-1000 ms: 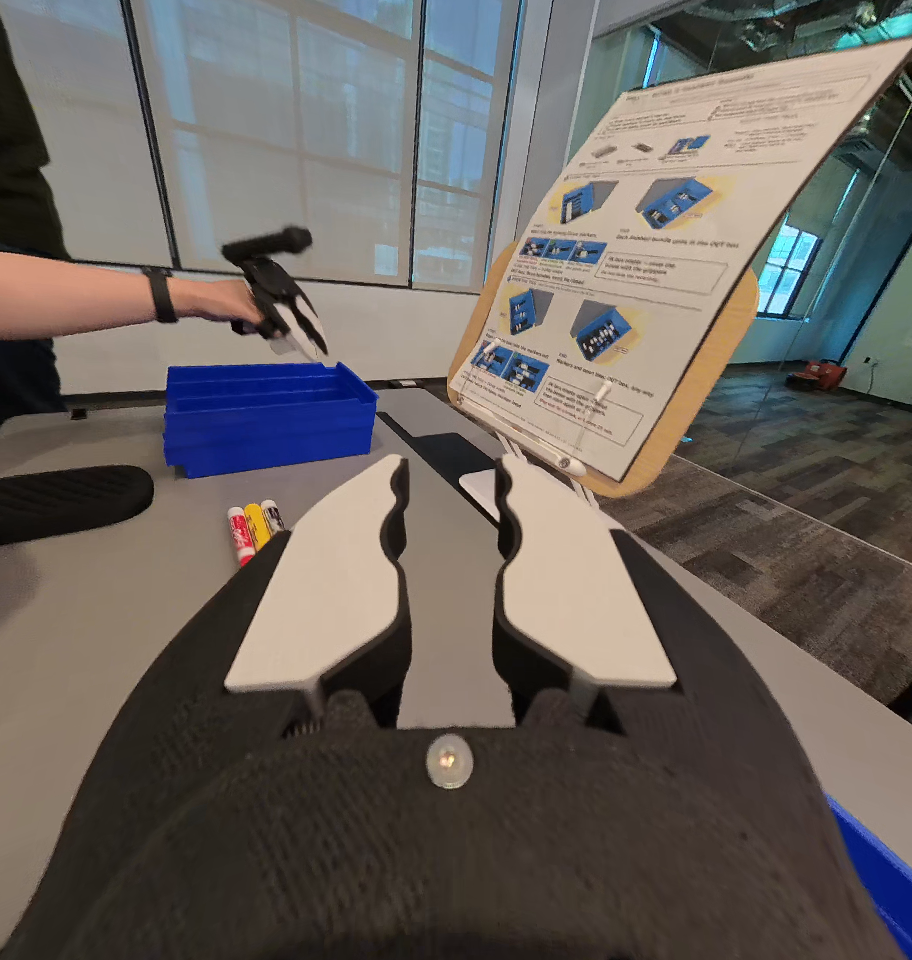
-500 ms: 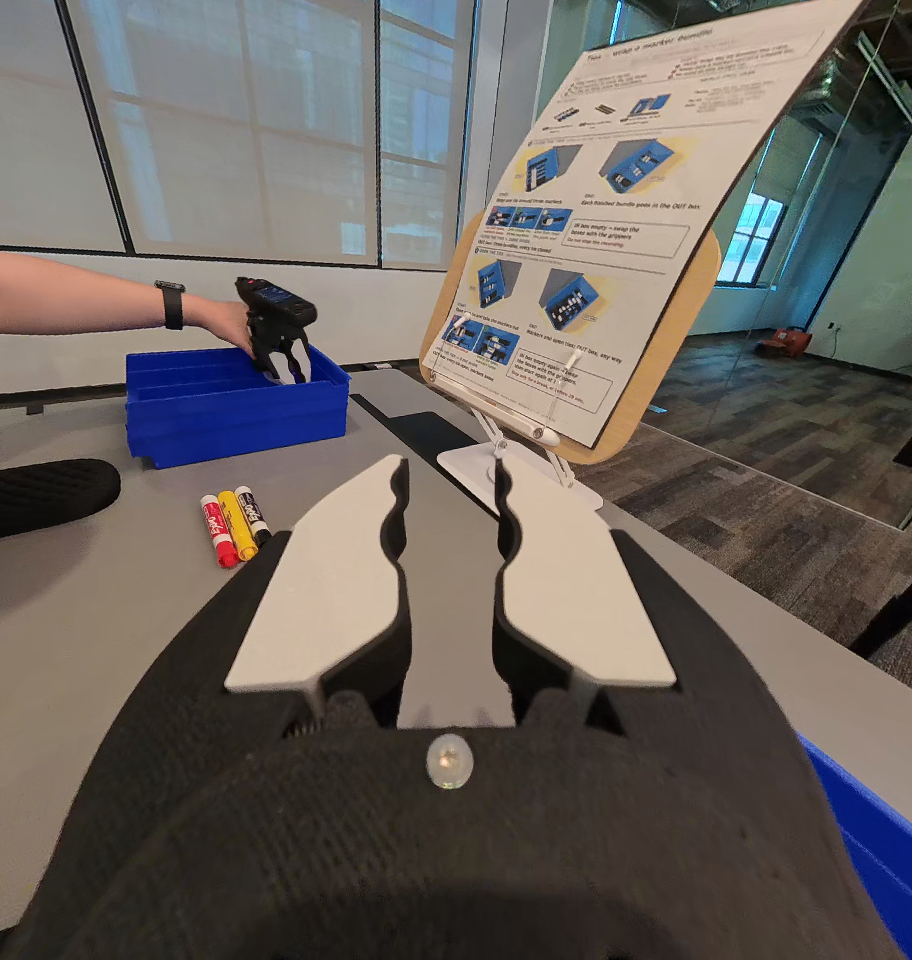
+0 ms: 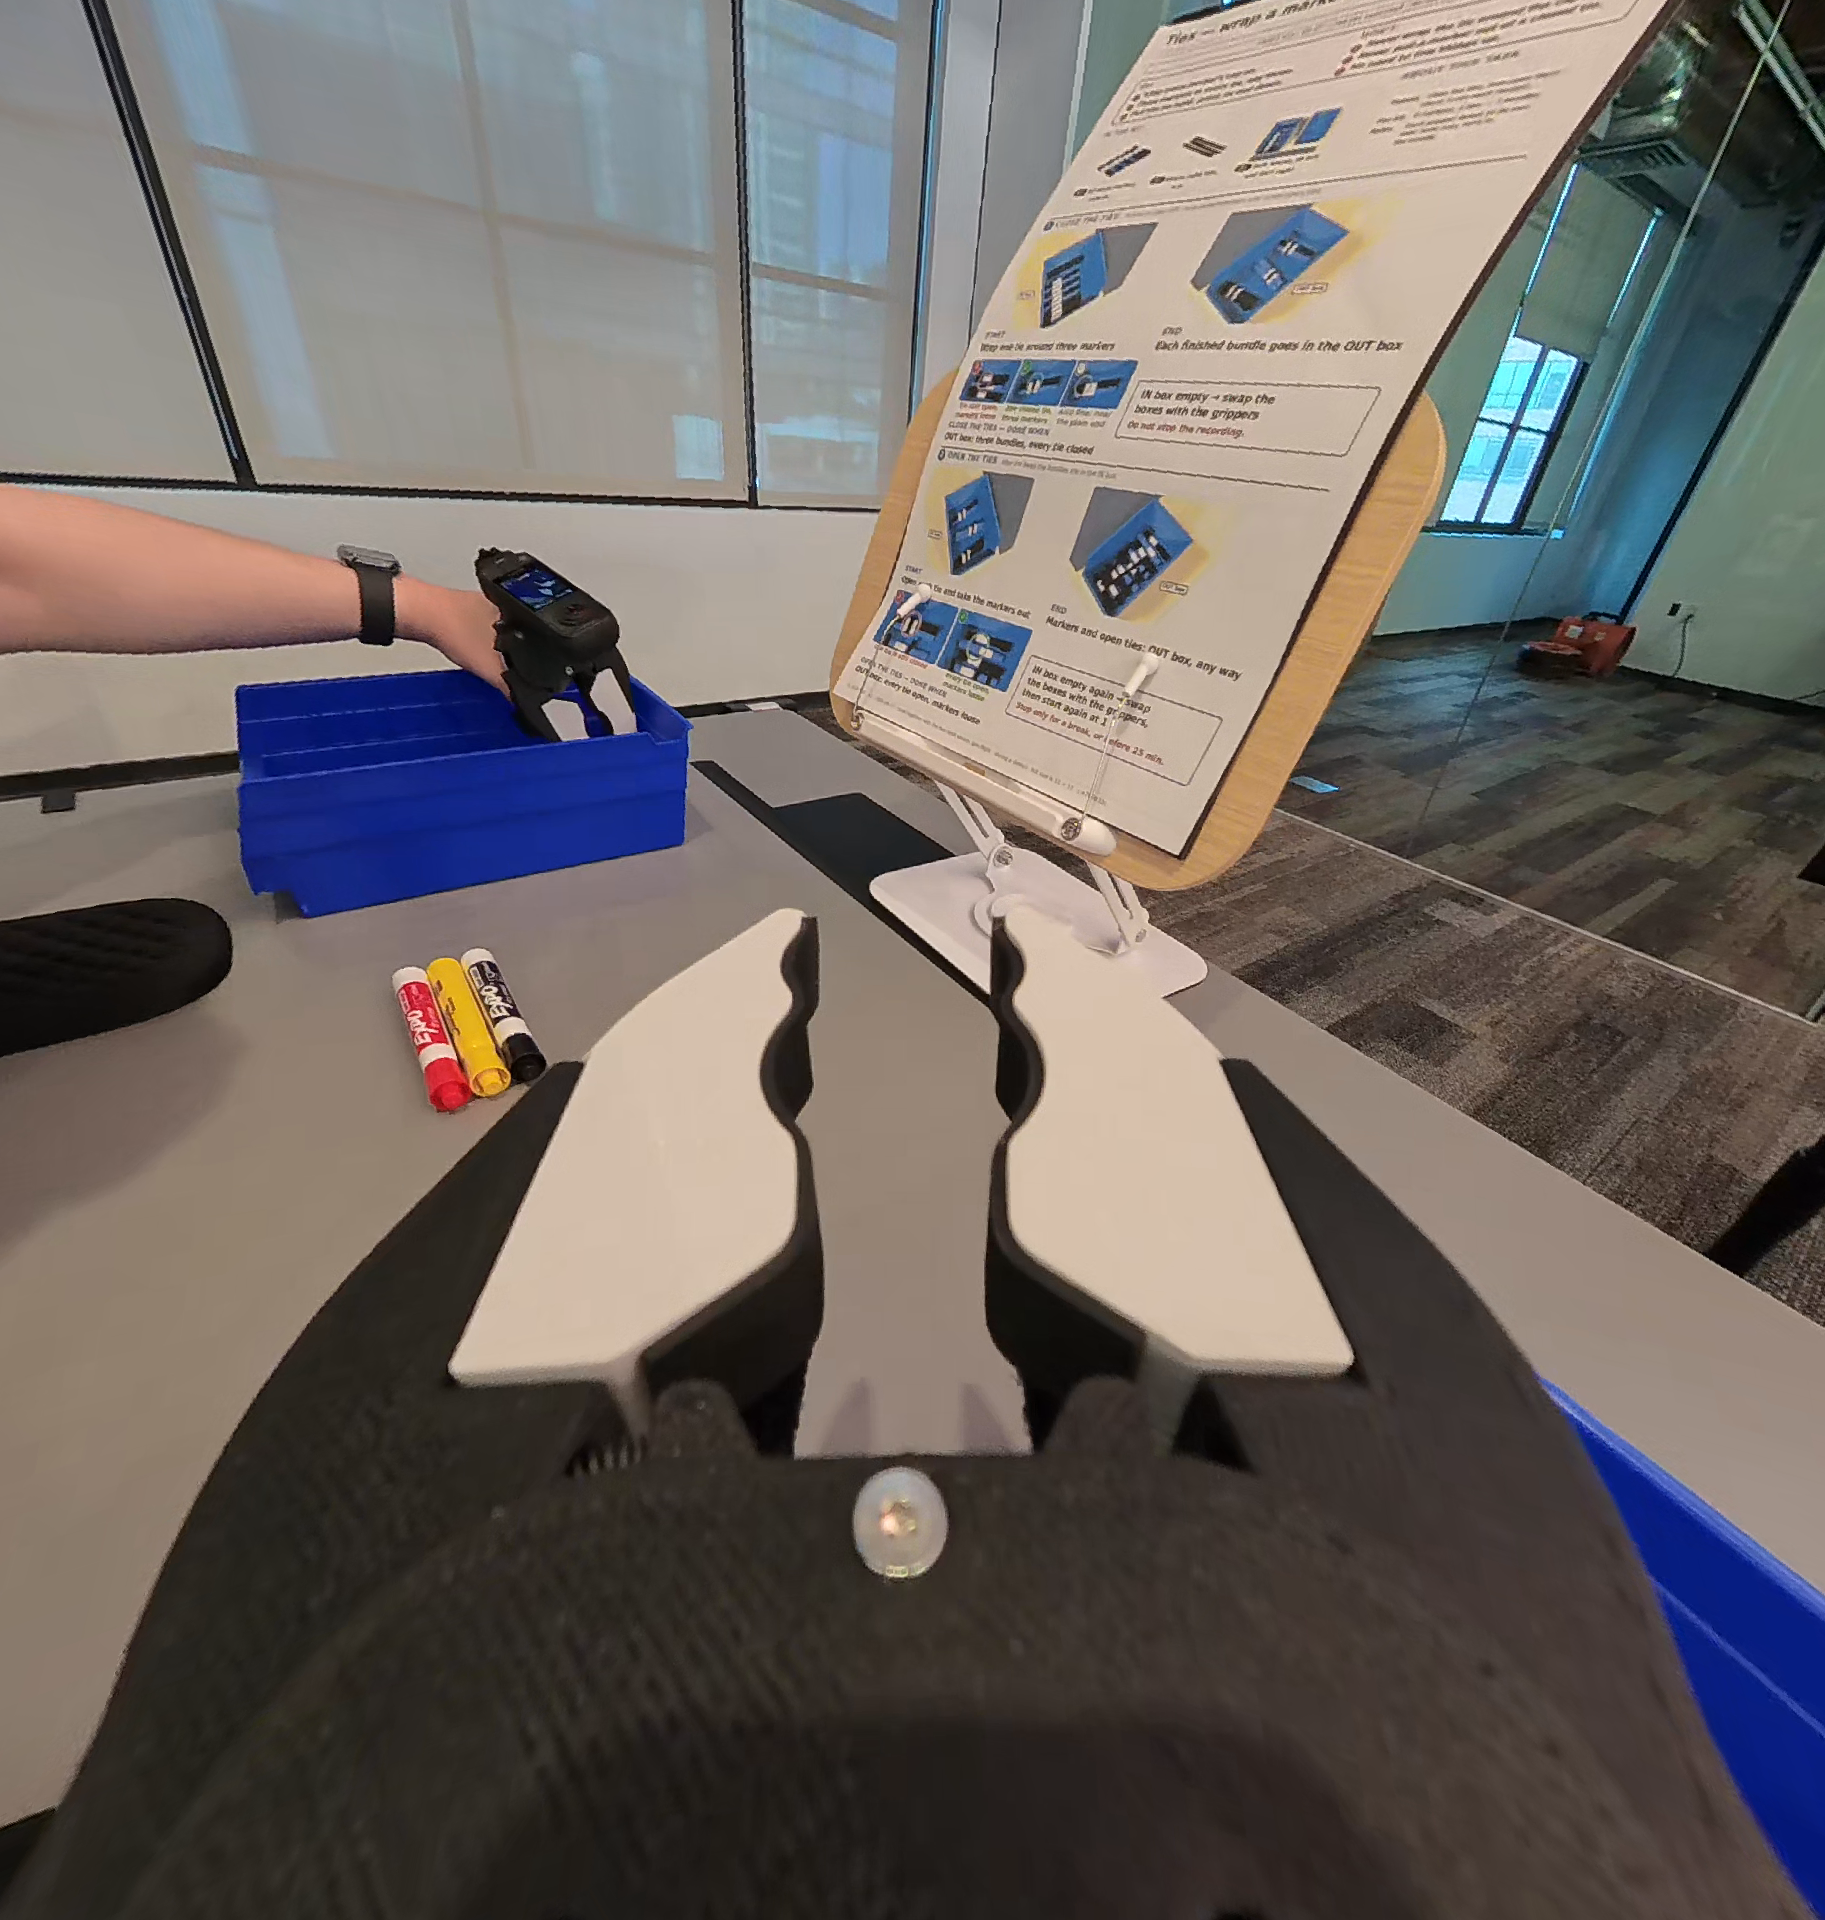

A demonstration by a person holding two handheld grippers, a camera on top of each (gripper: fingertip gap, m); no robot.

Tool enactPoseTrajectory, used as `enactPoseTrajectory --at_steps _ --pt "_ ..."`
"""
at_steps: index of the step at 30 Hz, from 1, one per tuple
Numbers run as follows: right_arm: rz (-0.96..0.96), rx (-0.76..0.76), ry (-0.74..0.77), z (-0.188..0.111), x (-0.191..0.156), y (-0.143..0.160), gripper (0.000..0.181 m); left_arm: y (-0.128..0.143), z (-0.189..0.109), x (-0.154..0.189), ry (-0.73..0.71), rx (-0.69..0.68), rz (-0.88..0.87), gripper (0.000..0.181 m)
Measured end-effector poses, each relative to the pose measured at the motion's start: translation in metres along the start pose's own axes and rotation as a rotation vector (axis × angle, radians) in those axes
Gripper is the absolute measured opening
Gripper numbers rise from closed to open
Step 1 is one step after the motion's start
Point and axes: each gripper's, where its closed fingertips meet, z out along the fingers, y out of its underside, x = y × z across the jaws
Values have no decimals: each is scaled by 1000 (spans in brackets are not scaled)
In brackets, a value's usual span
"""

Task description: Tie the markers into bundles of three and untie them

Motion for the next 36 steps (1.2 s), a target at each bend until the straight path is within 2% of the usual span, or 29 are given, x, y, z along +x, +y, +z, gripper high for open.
enactPoseTrajectory --at_steps 12,15,22,26,30,33,36 --pt "4 -18 1 2 3 4 32 1 17 8 72 -58 36 15" --pt "5 -25 -6 4 2 6 32 3 20 9 68 -67 44 6" --pt "12 -22 -18 6 2 7 32 -1 3 5 46 -29 7 4" --pt "34 20 -39 7 0 1 32 -15 -36 -9 -25 80 -66 4" --pt "7 11 -45 12 -7 -2 32 -40 -93 -24 -134 243 -145 4" --pt "17 31 -82 27 -18 -9 32 -73 -148 -24 -180 401 -219 3" --pt "22 53 -151 60 -45 -20 32 -122 -199 -1 -151 605 -289 3"
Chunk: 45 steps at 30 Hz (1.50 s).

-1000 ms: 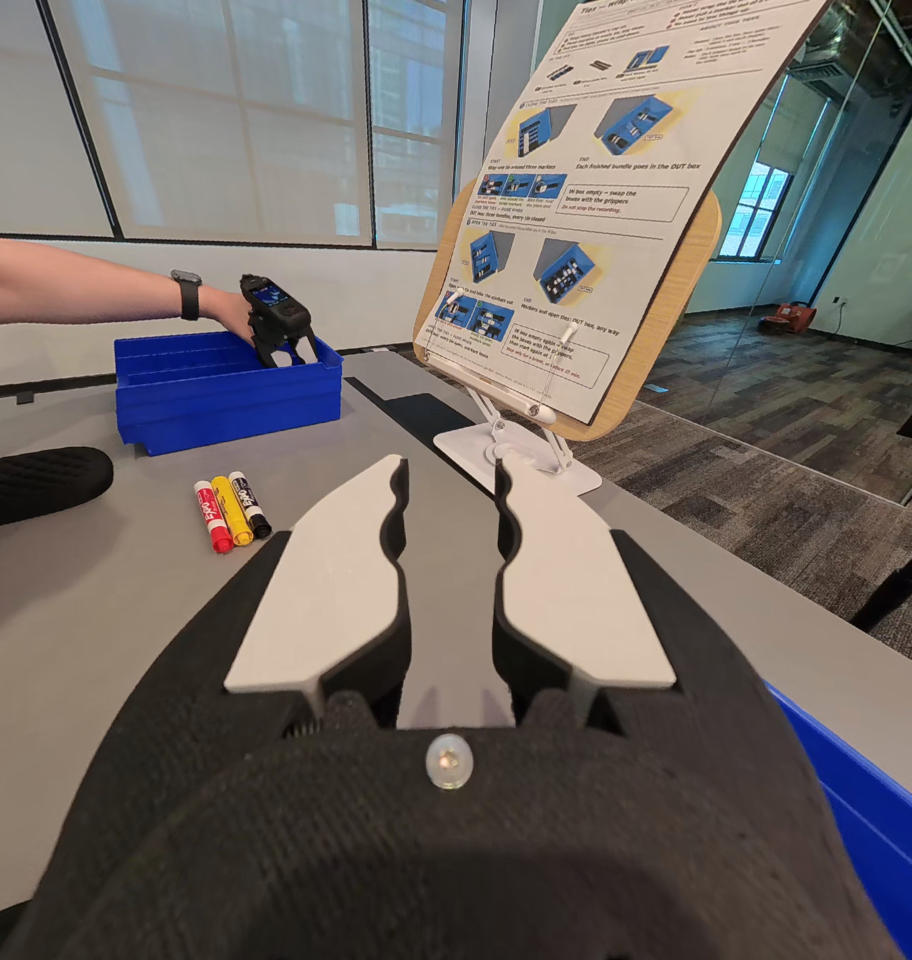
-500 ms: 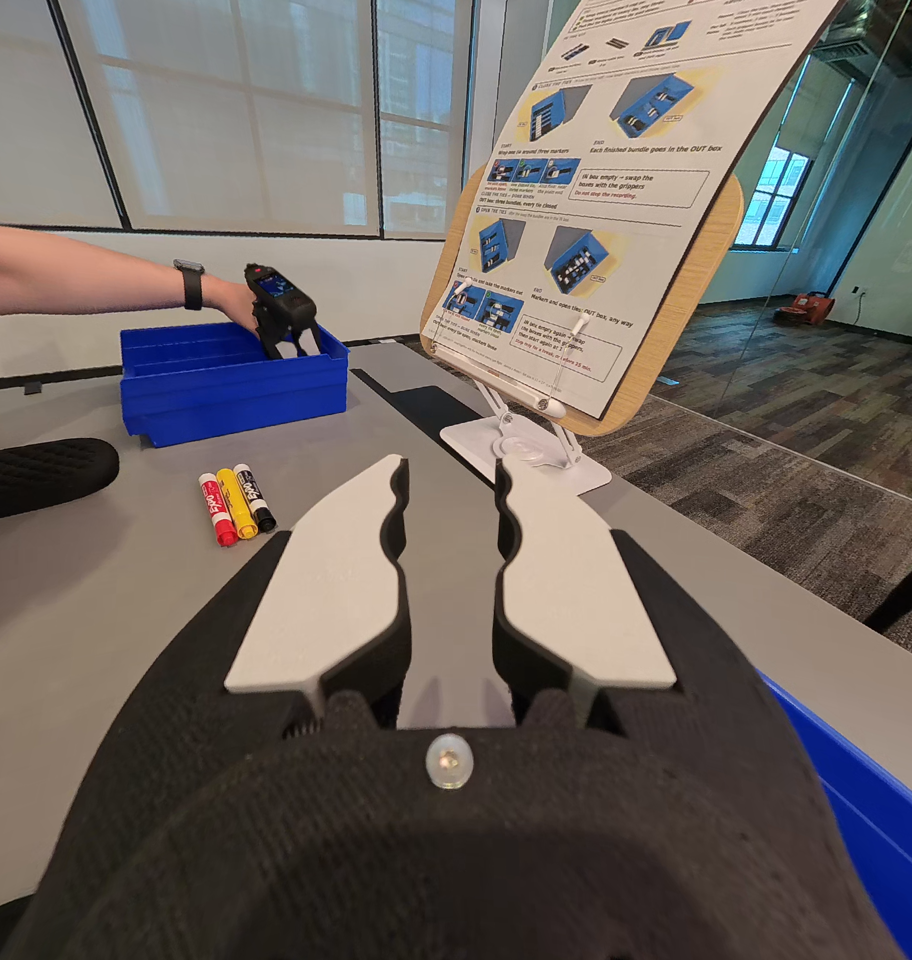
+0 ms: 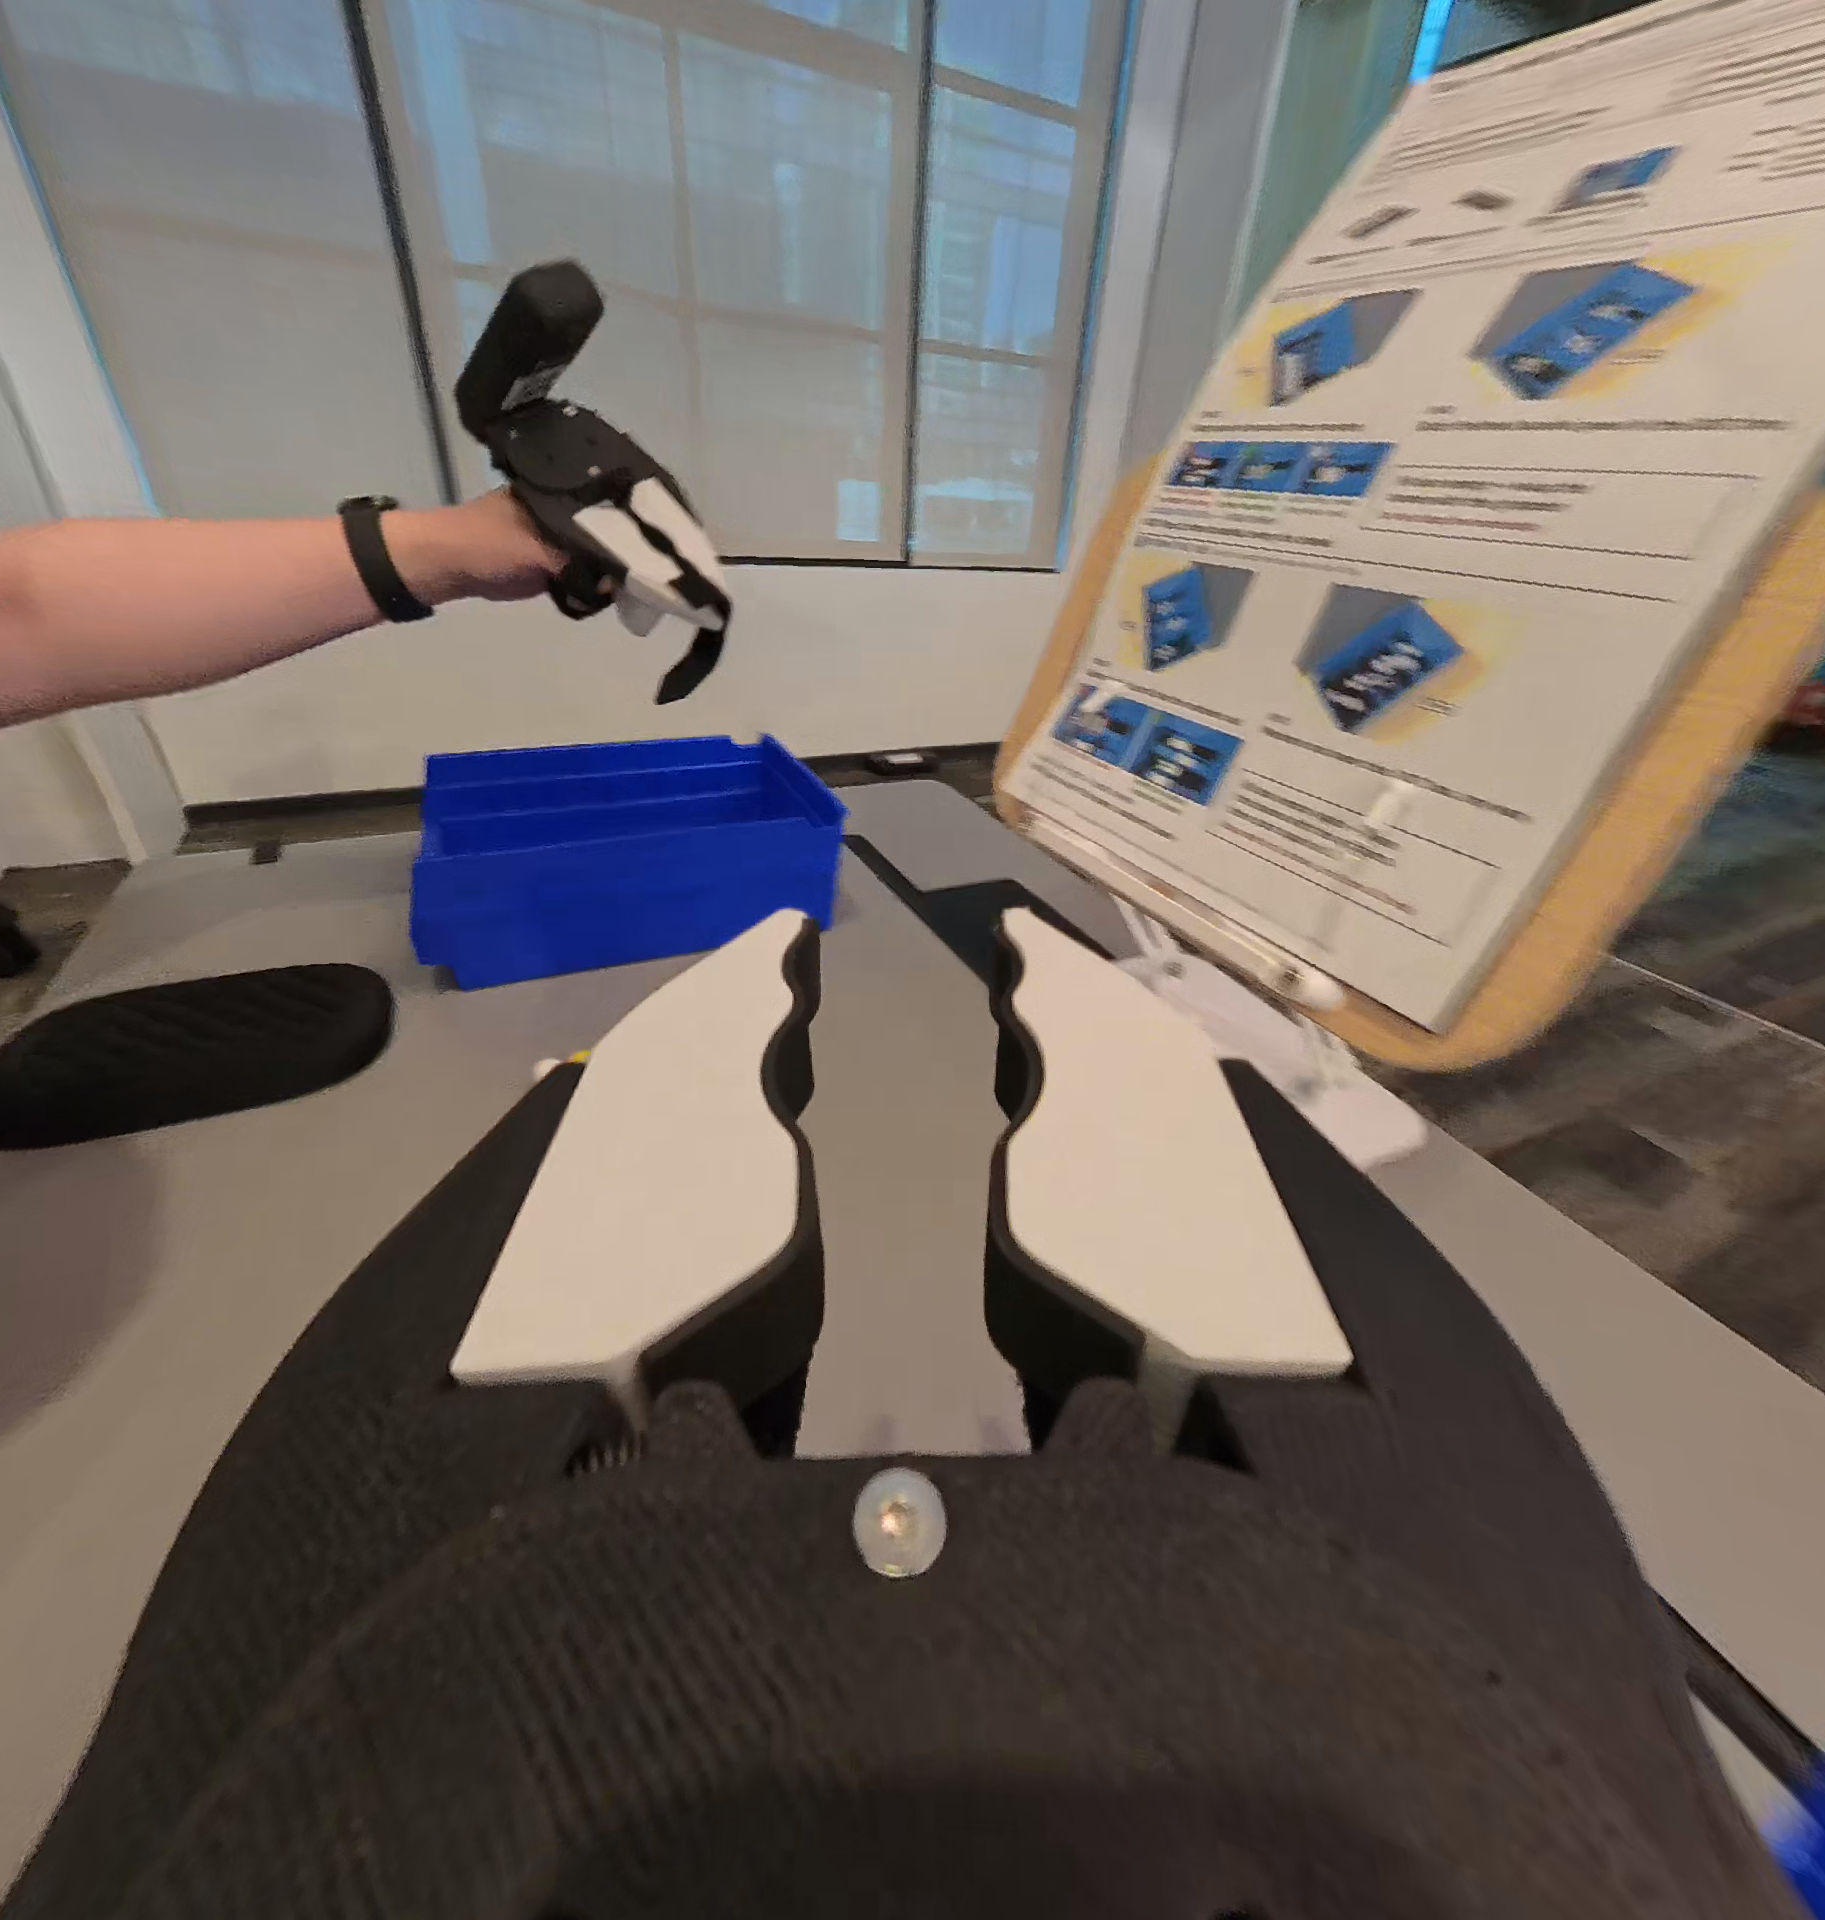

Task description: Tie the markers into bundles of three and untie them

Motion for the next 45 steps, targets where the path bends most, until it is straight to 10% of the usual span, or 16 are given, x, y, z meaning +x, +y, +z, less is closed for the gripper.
enactPoseTrajectory --at_steps 9,18,22,32,45 --pt "189 51 -398 137 -140 3 48 -129 6 183 343 373 -76 2" --pt "391 105 -486 131 -158 20 4 -152 27 245 524 446 -151 7" --pt "360 -176 -402 116 -138 57 3 -119 37 233 489 334 -235 65" --pt "-46 -1209 132 17 -2 196 4 29 94 211 184 -179 119 51" --pt "-42 -1276 99 16 1 236 40 77 131 231 404 -414 264 49"
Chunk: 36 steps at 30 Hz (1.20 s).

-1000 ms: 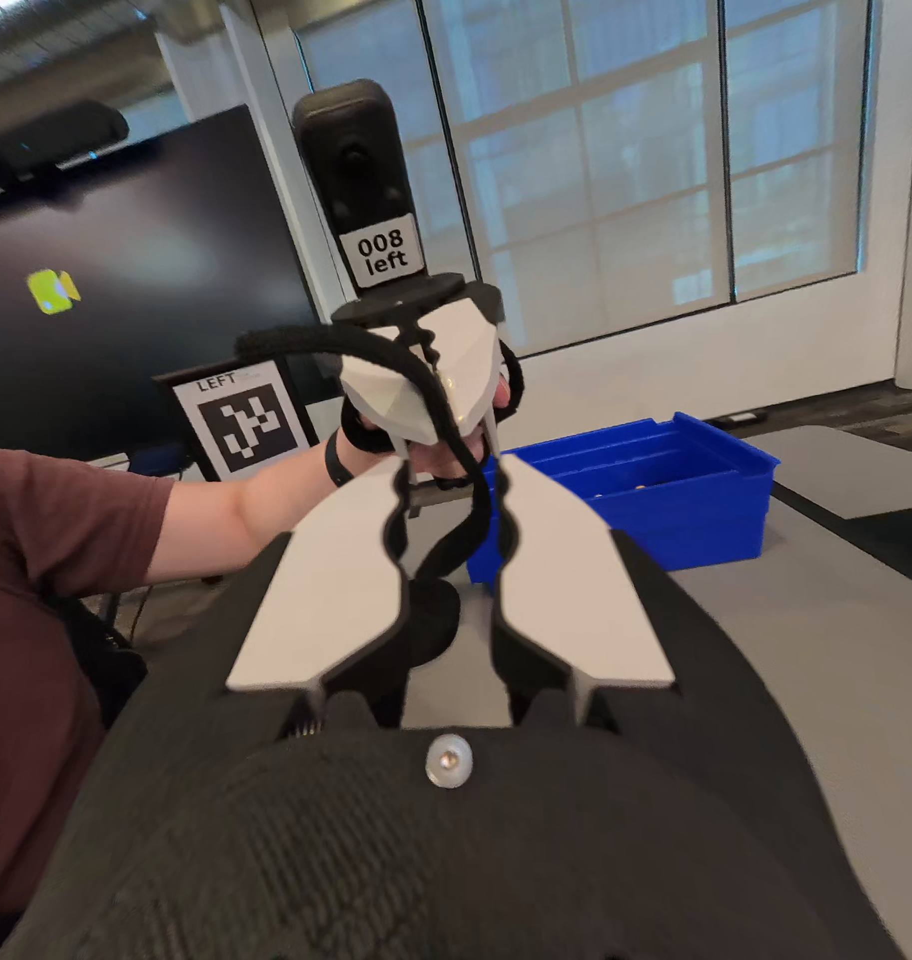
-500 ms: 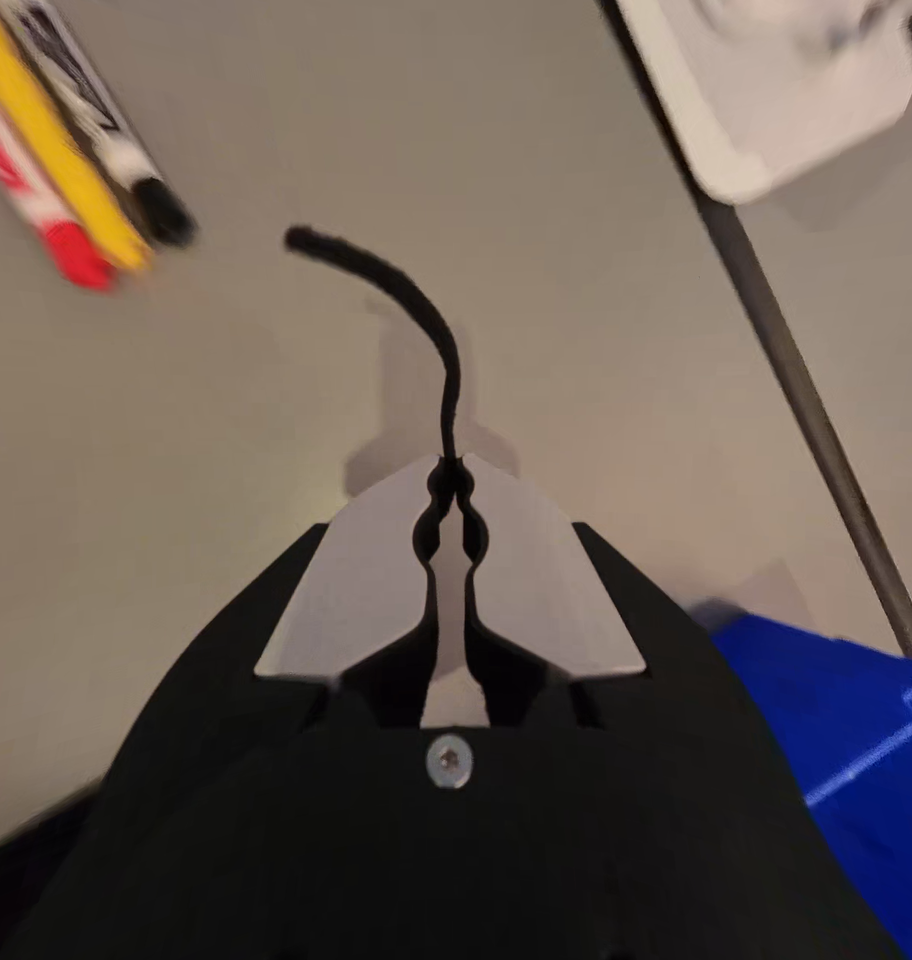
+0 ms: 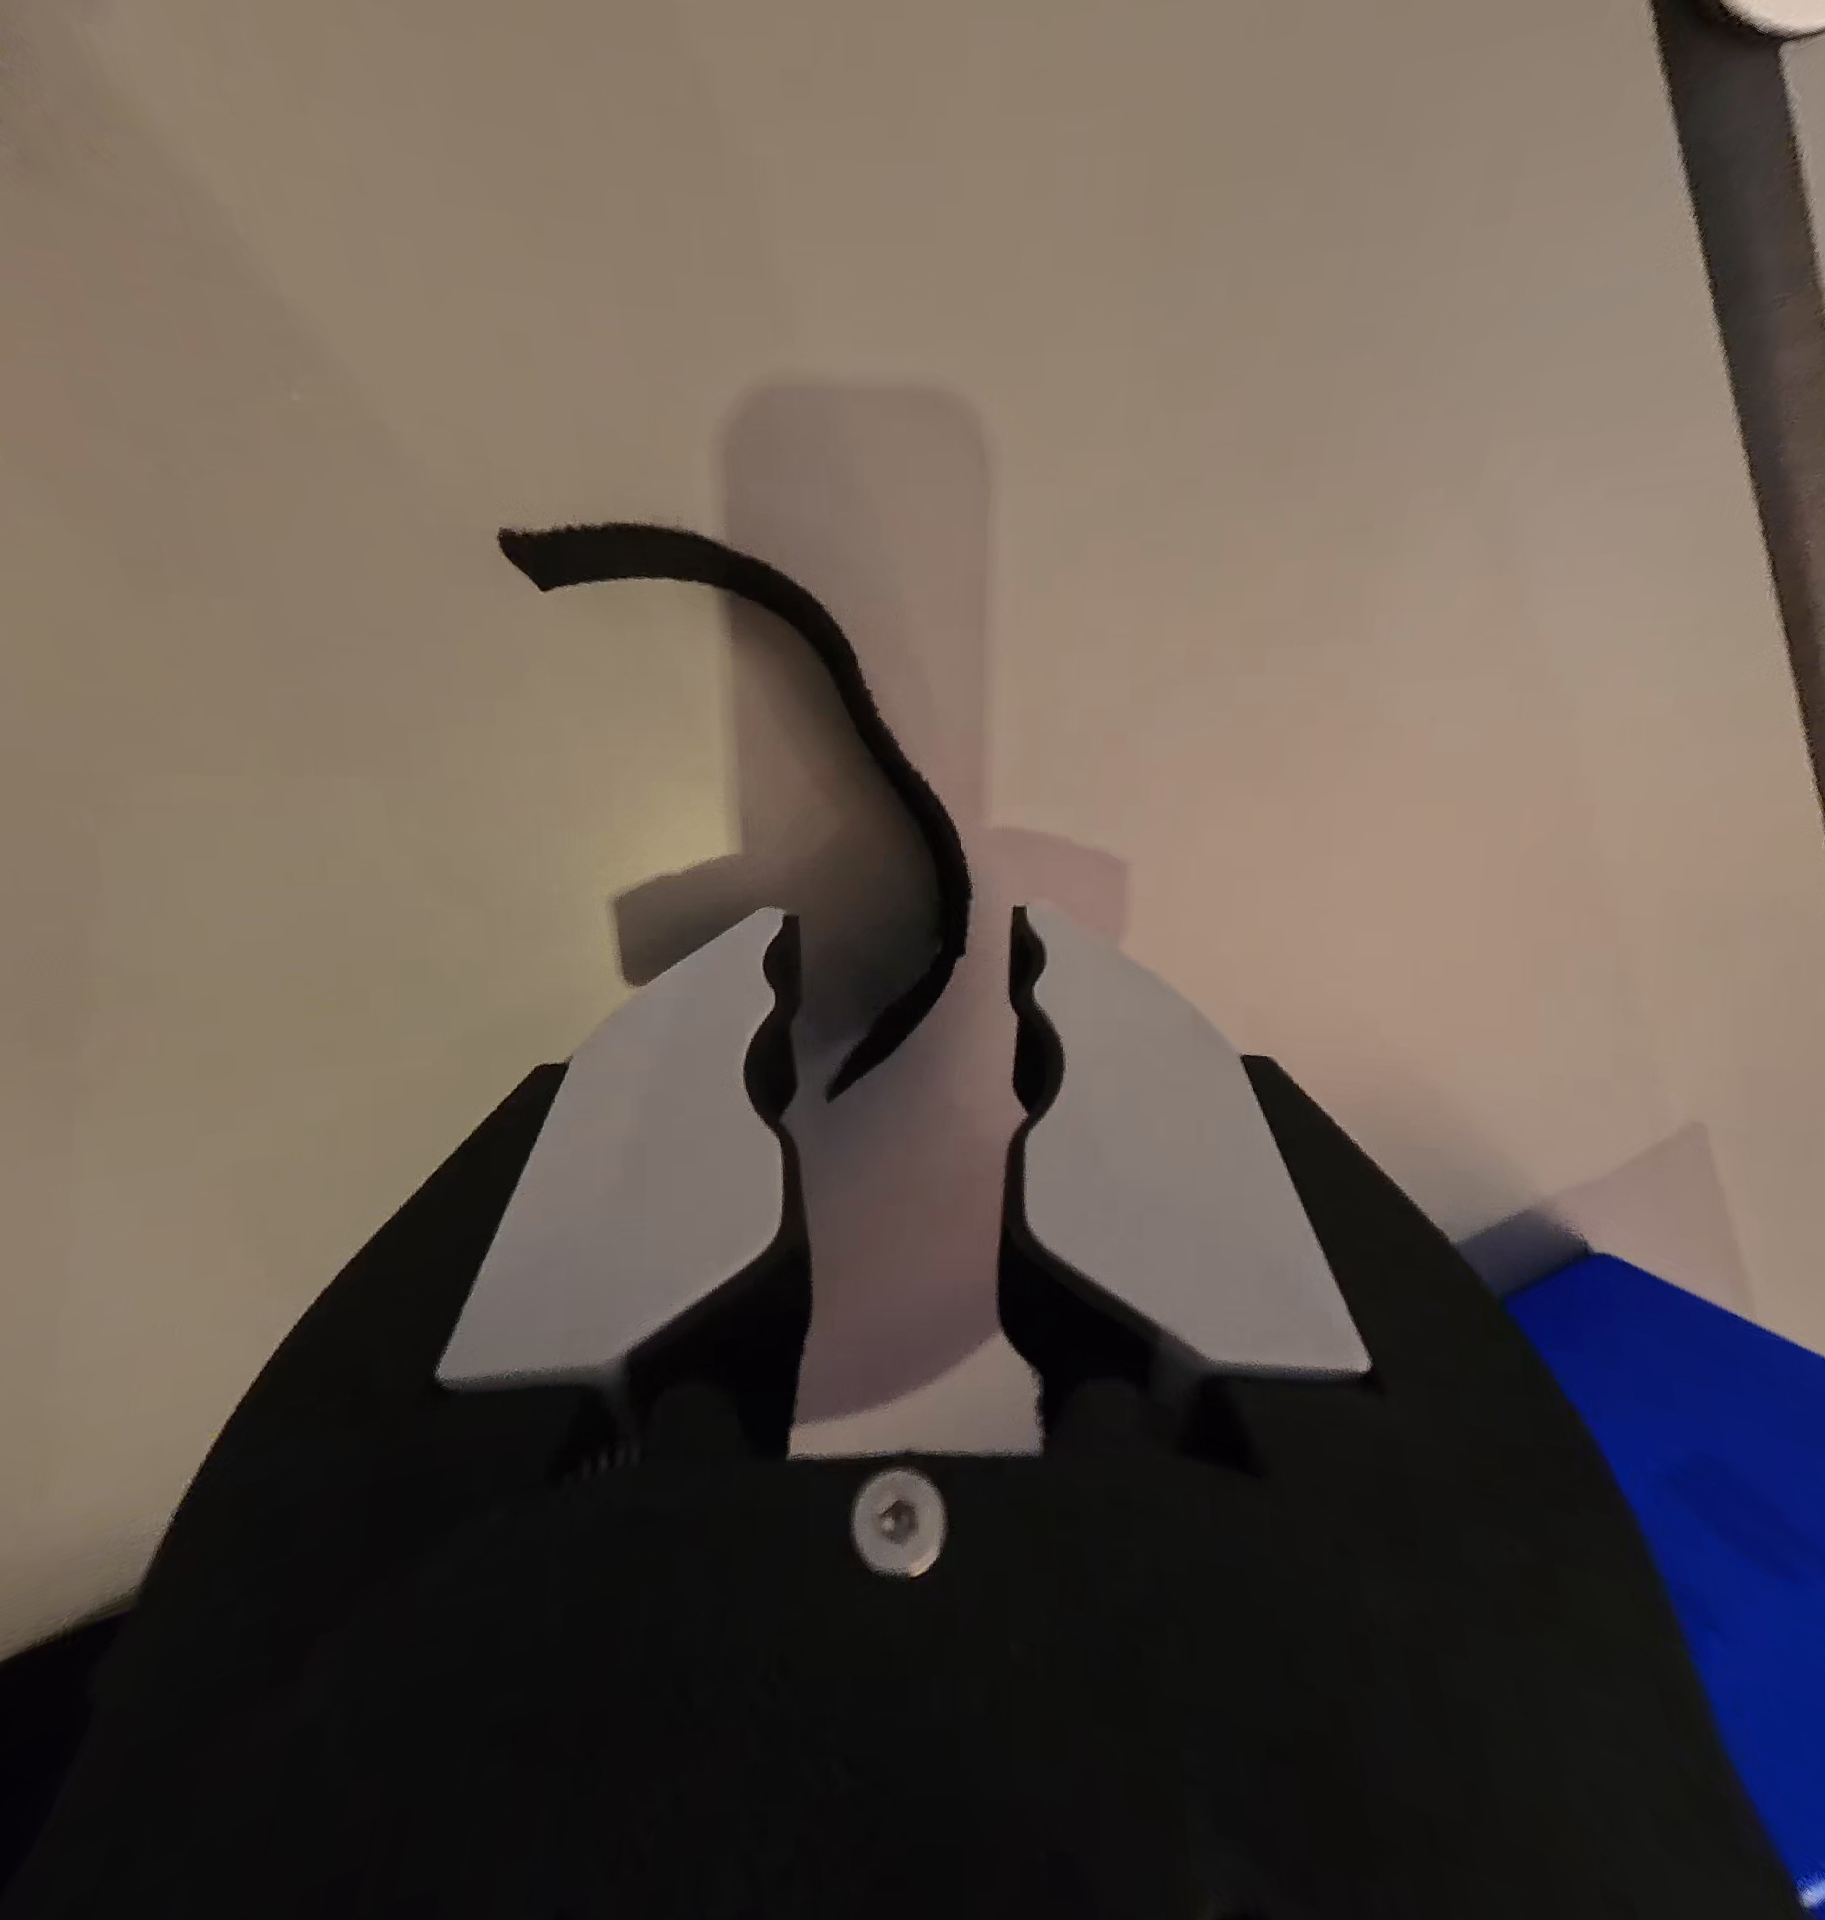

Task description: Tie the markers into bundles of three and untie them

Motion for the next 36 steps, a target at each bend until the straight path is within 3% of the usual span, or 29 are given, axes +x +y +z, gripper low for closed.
enactPoseTrajectory --at_steps 10,17,26,33,36 --pt "-29 137 15 -24 -4 -24 39 1 18 5 91 -80 19 47" --pt "-81 292 -48 -43 -29 -56 38 1 20 5 154 -127 -5 40" --pt "-91 420 -156 -58 -49 -72 38 1 21 4 148 -136 -23 39" --pt "-209 622 -354 -110 -112 -91 33 4 18 7 162 -90 -78 49" --pt "-262 731 -538 -121 -177 -104 34 5 18 11 160 -68 -64 56"
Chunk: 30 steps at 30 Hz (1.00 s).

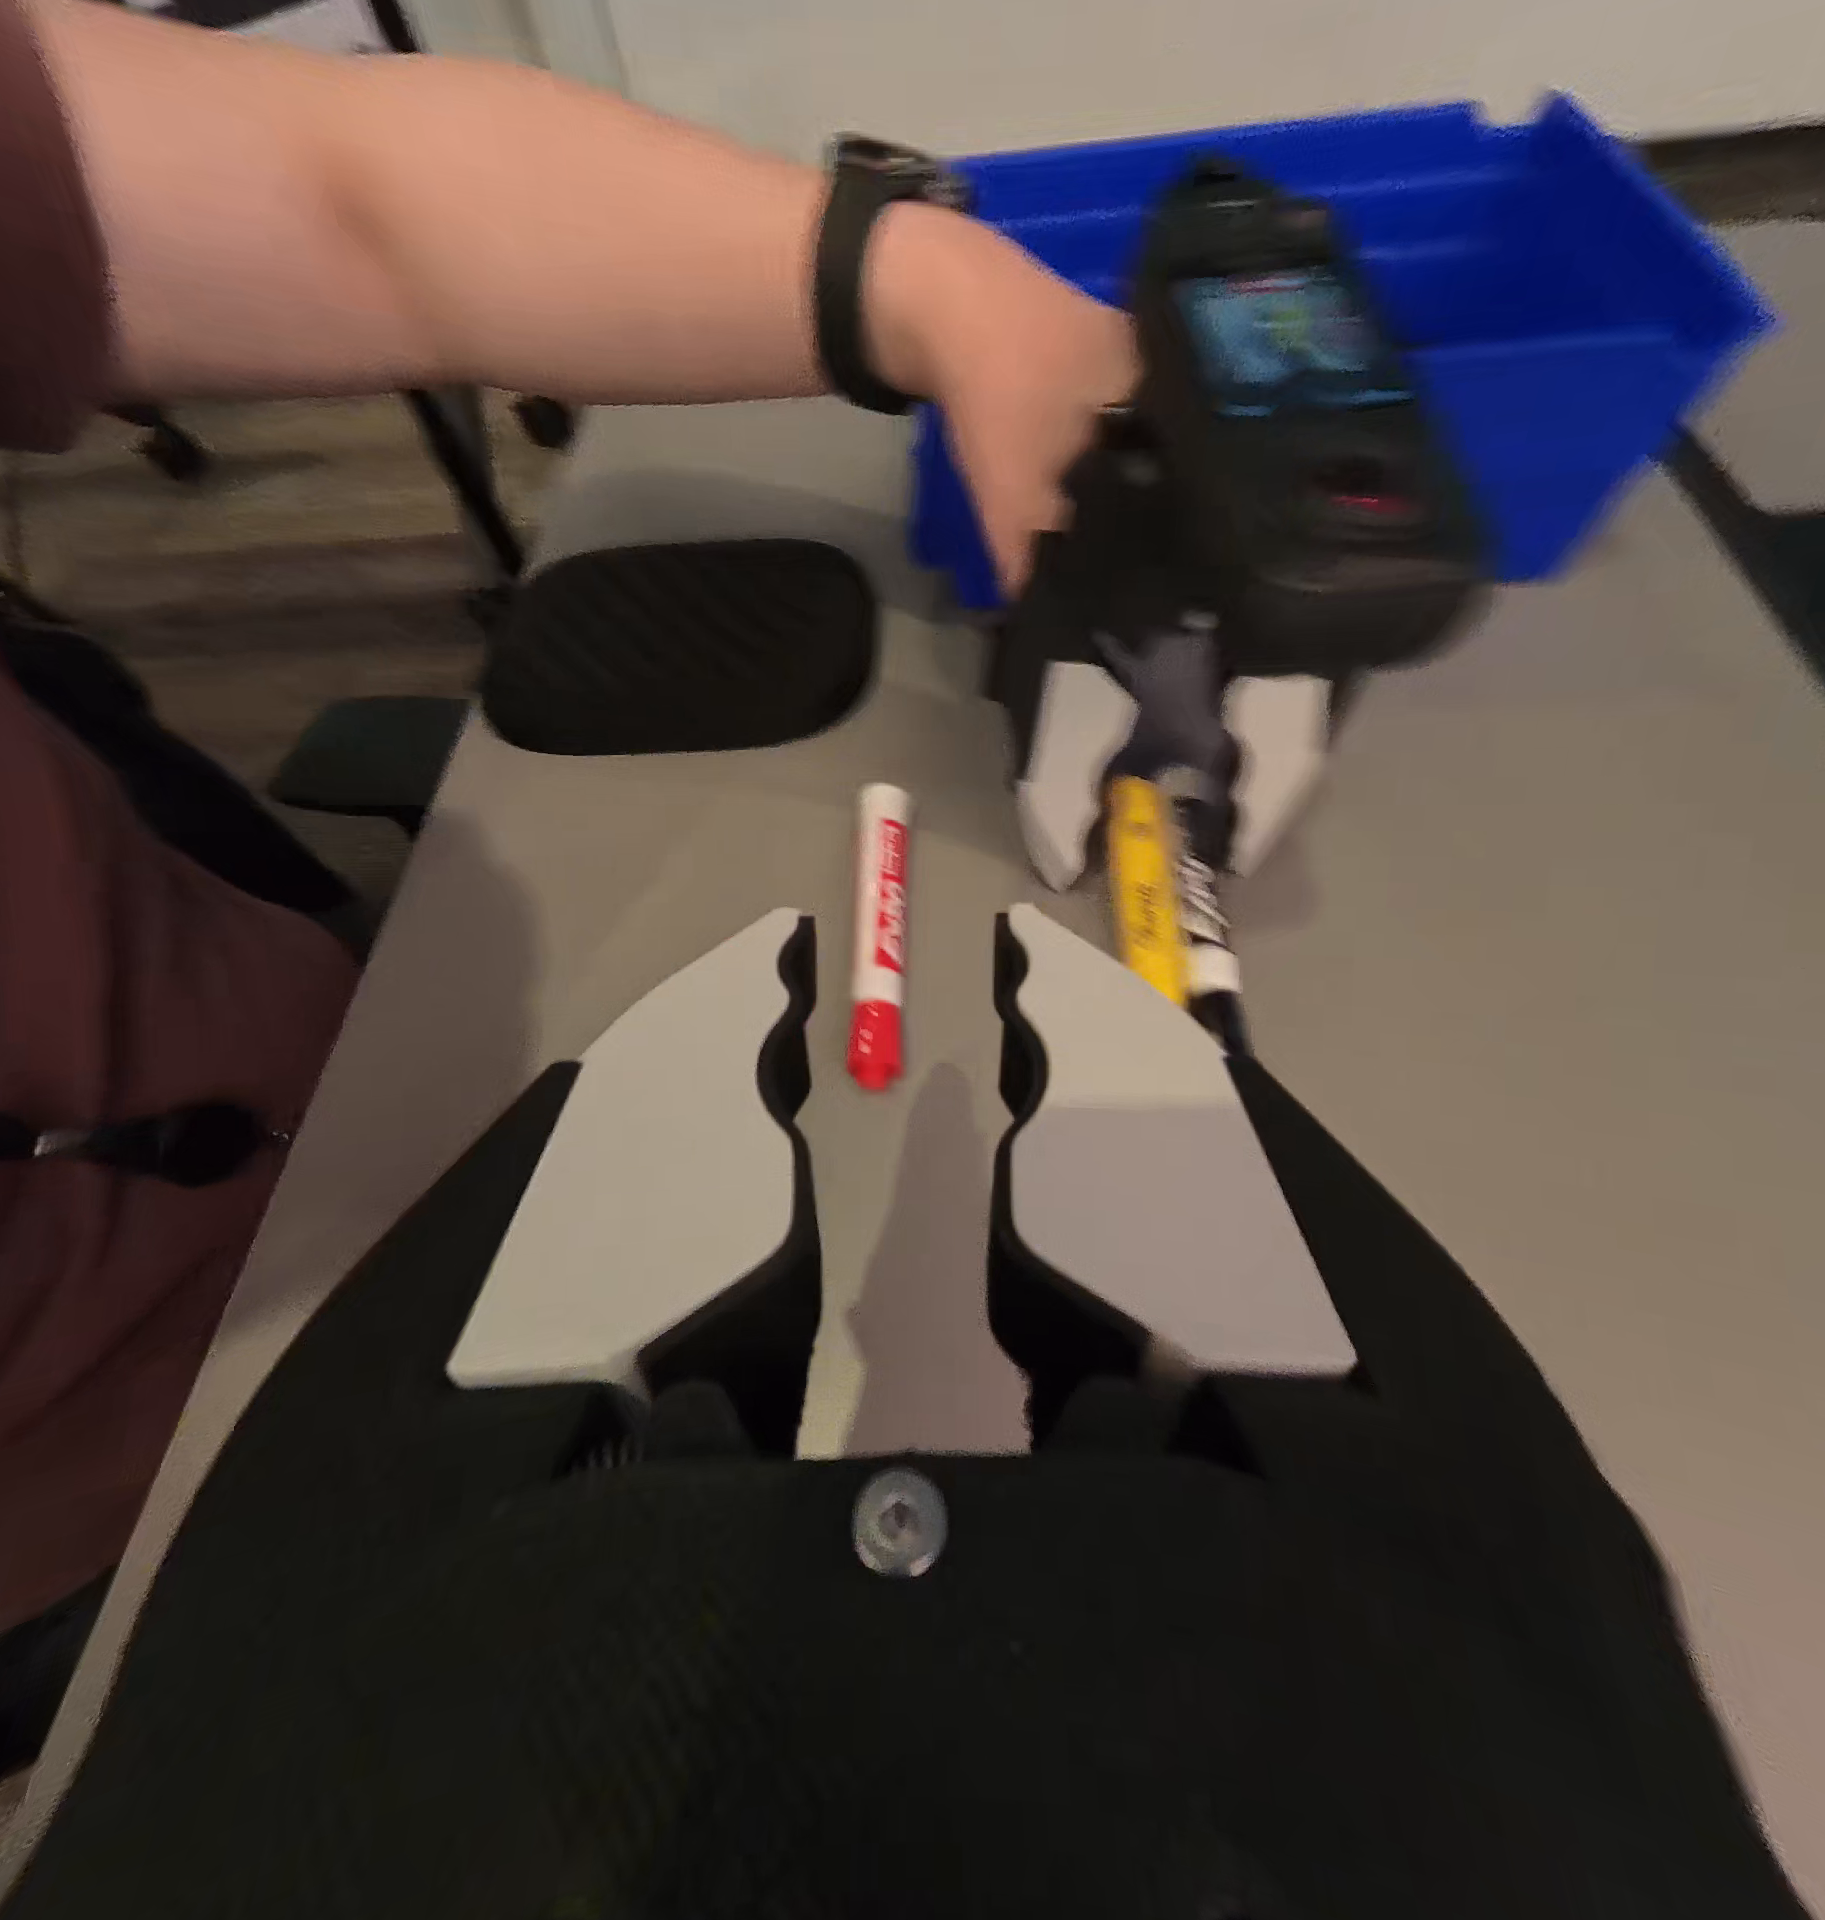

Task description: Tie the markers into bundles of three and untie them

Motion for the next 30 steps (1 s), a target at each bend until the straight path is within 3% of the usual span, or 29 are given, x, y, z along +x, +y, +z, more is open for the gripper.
enactPoseTrajectory --at_steps 2,5,9,16,19,23,27,29,30 --pt "-63 -30 -25 33 -25 15 36 2 -1 -1 -14 -10 -2 69" --pt "-152 -152 60 75 -32 50 37 1 -10 -3 -44 22 -5 68" --pt "-105 -172 73 106 -30 67 39 -1 -37 -9 -119 84 -36 73" --pt "-111 -221 2 128 -51 77 35 -10 -81 -1 -161 221 -67 69" --pt "-202 -267 136 130 -33 82 31 -15 -88 0 -174 243 -61 69" --pt "-178 -200 177 122 -12 65 35 -16 -95 -1 -200 253 -52 70" --pt "-156 -164 52 125 -12 51 36 -12 -101 1 -218 268 -53 70" --pt "-167 -249 60 133 -5 62 38 -7 -101 2 -224 261 -57 69" --pt "-193 -294 74 137 -2 69 29 -3 -101 2 -232 252 -58 70"
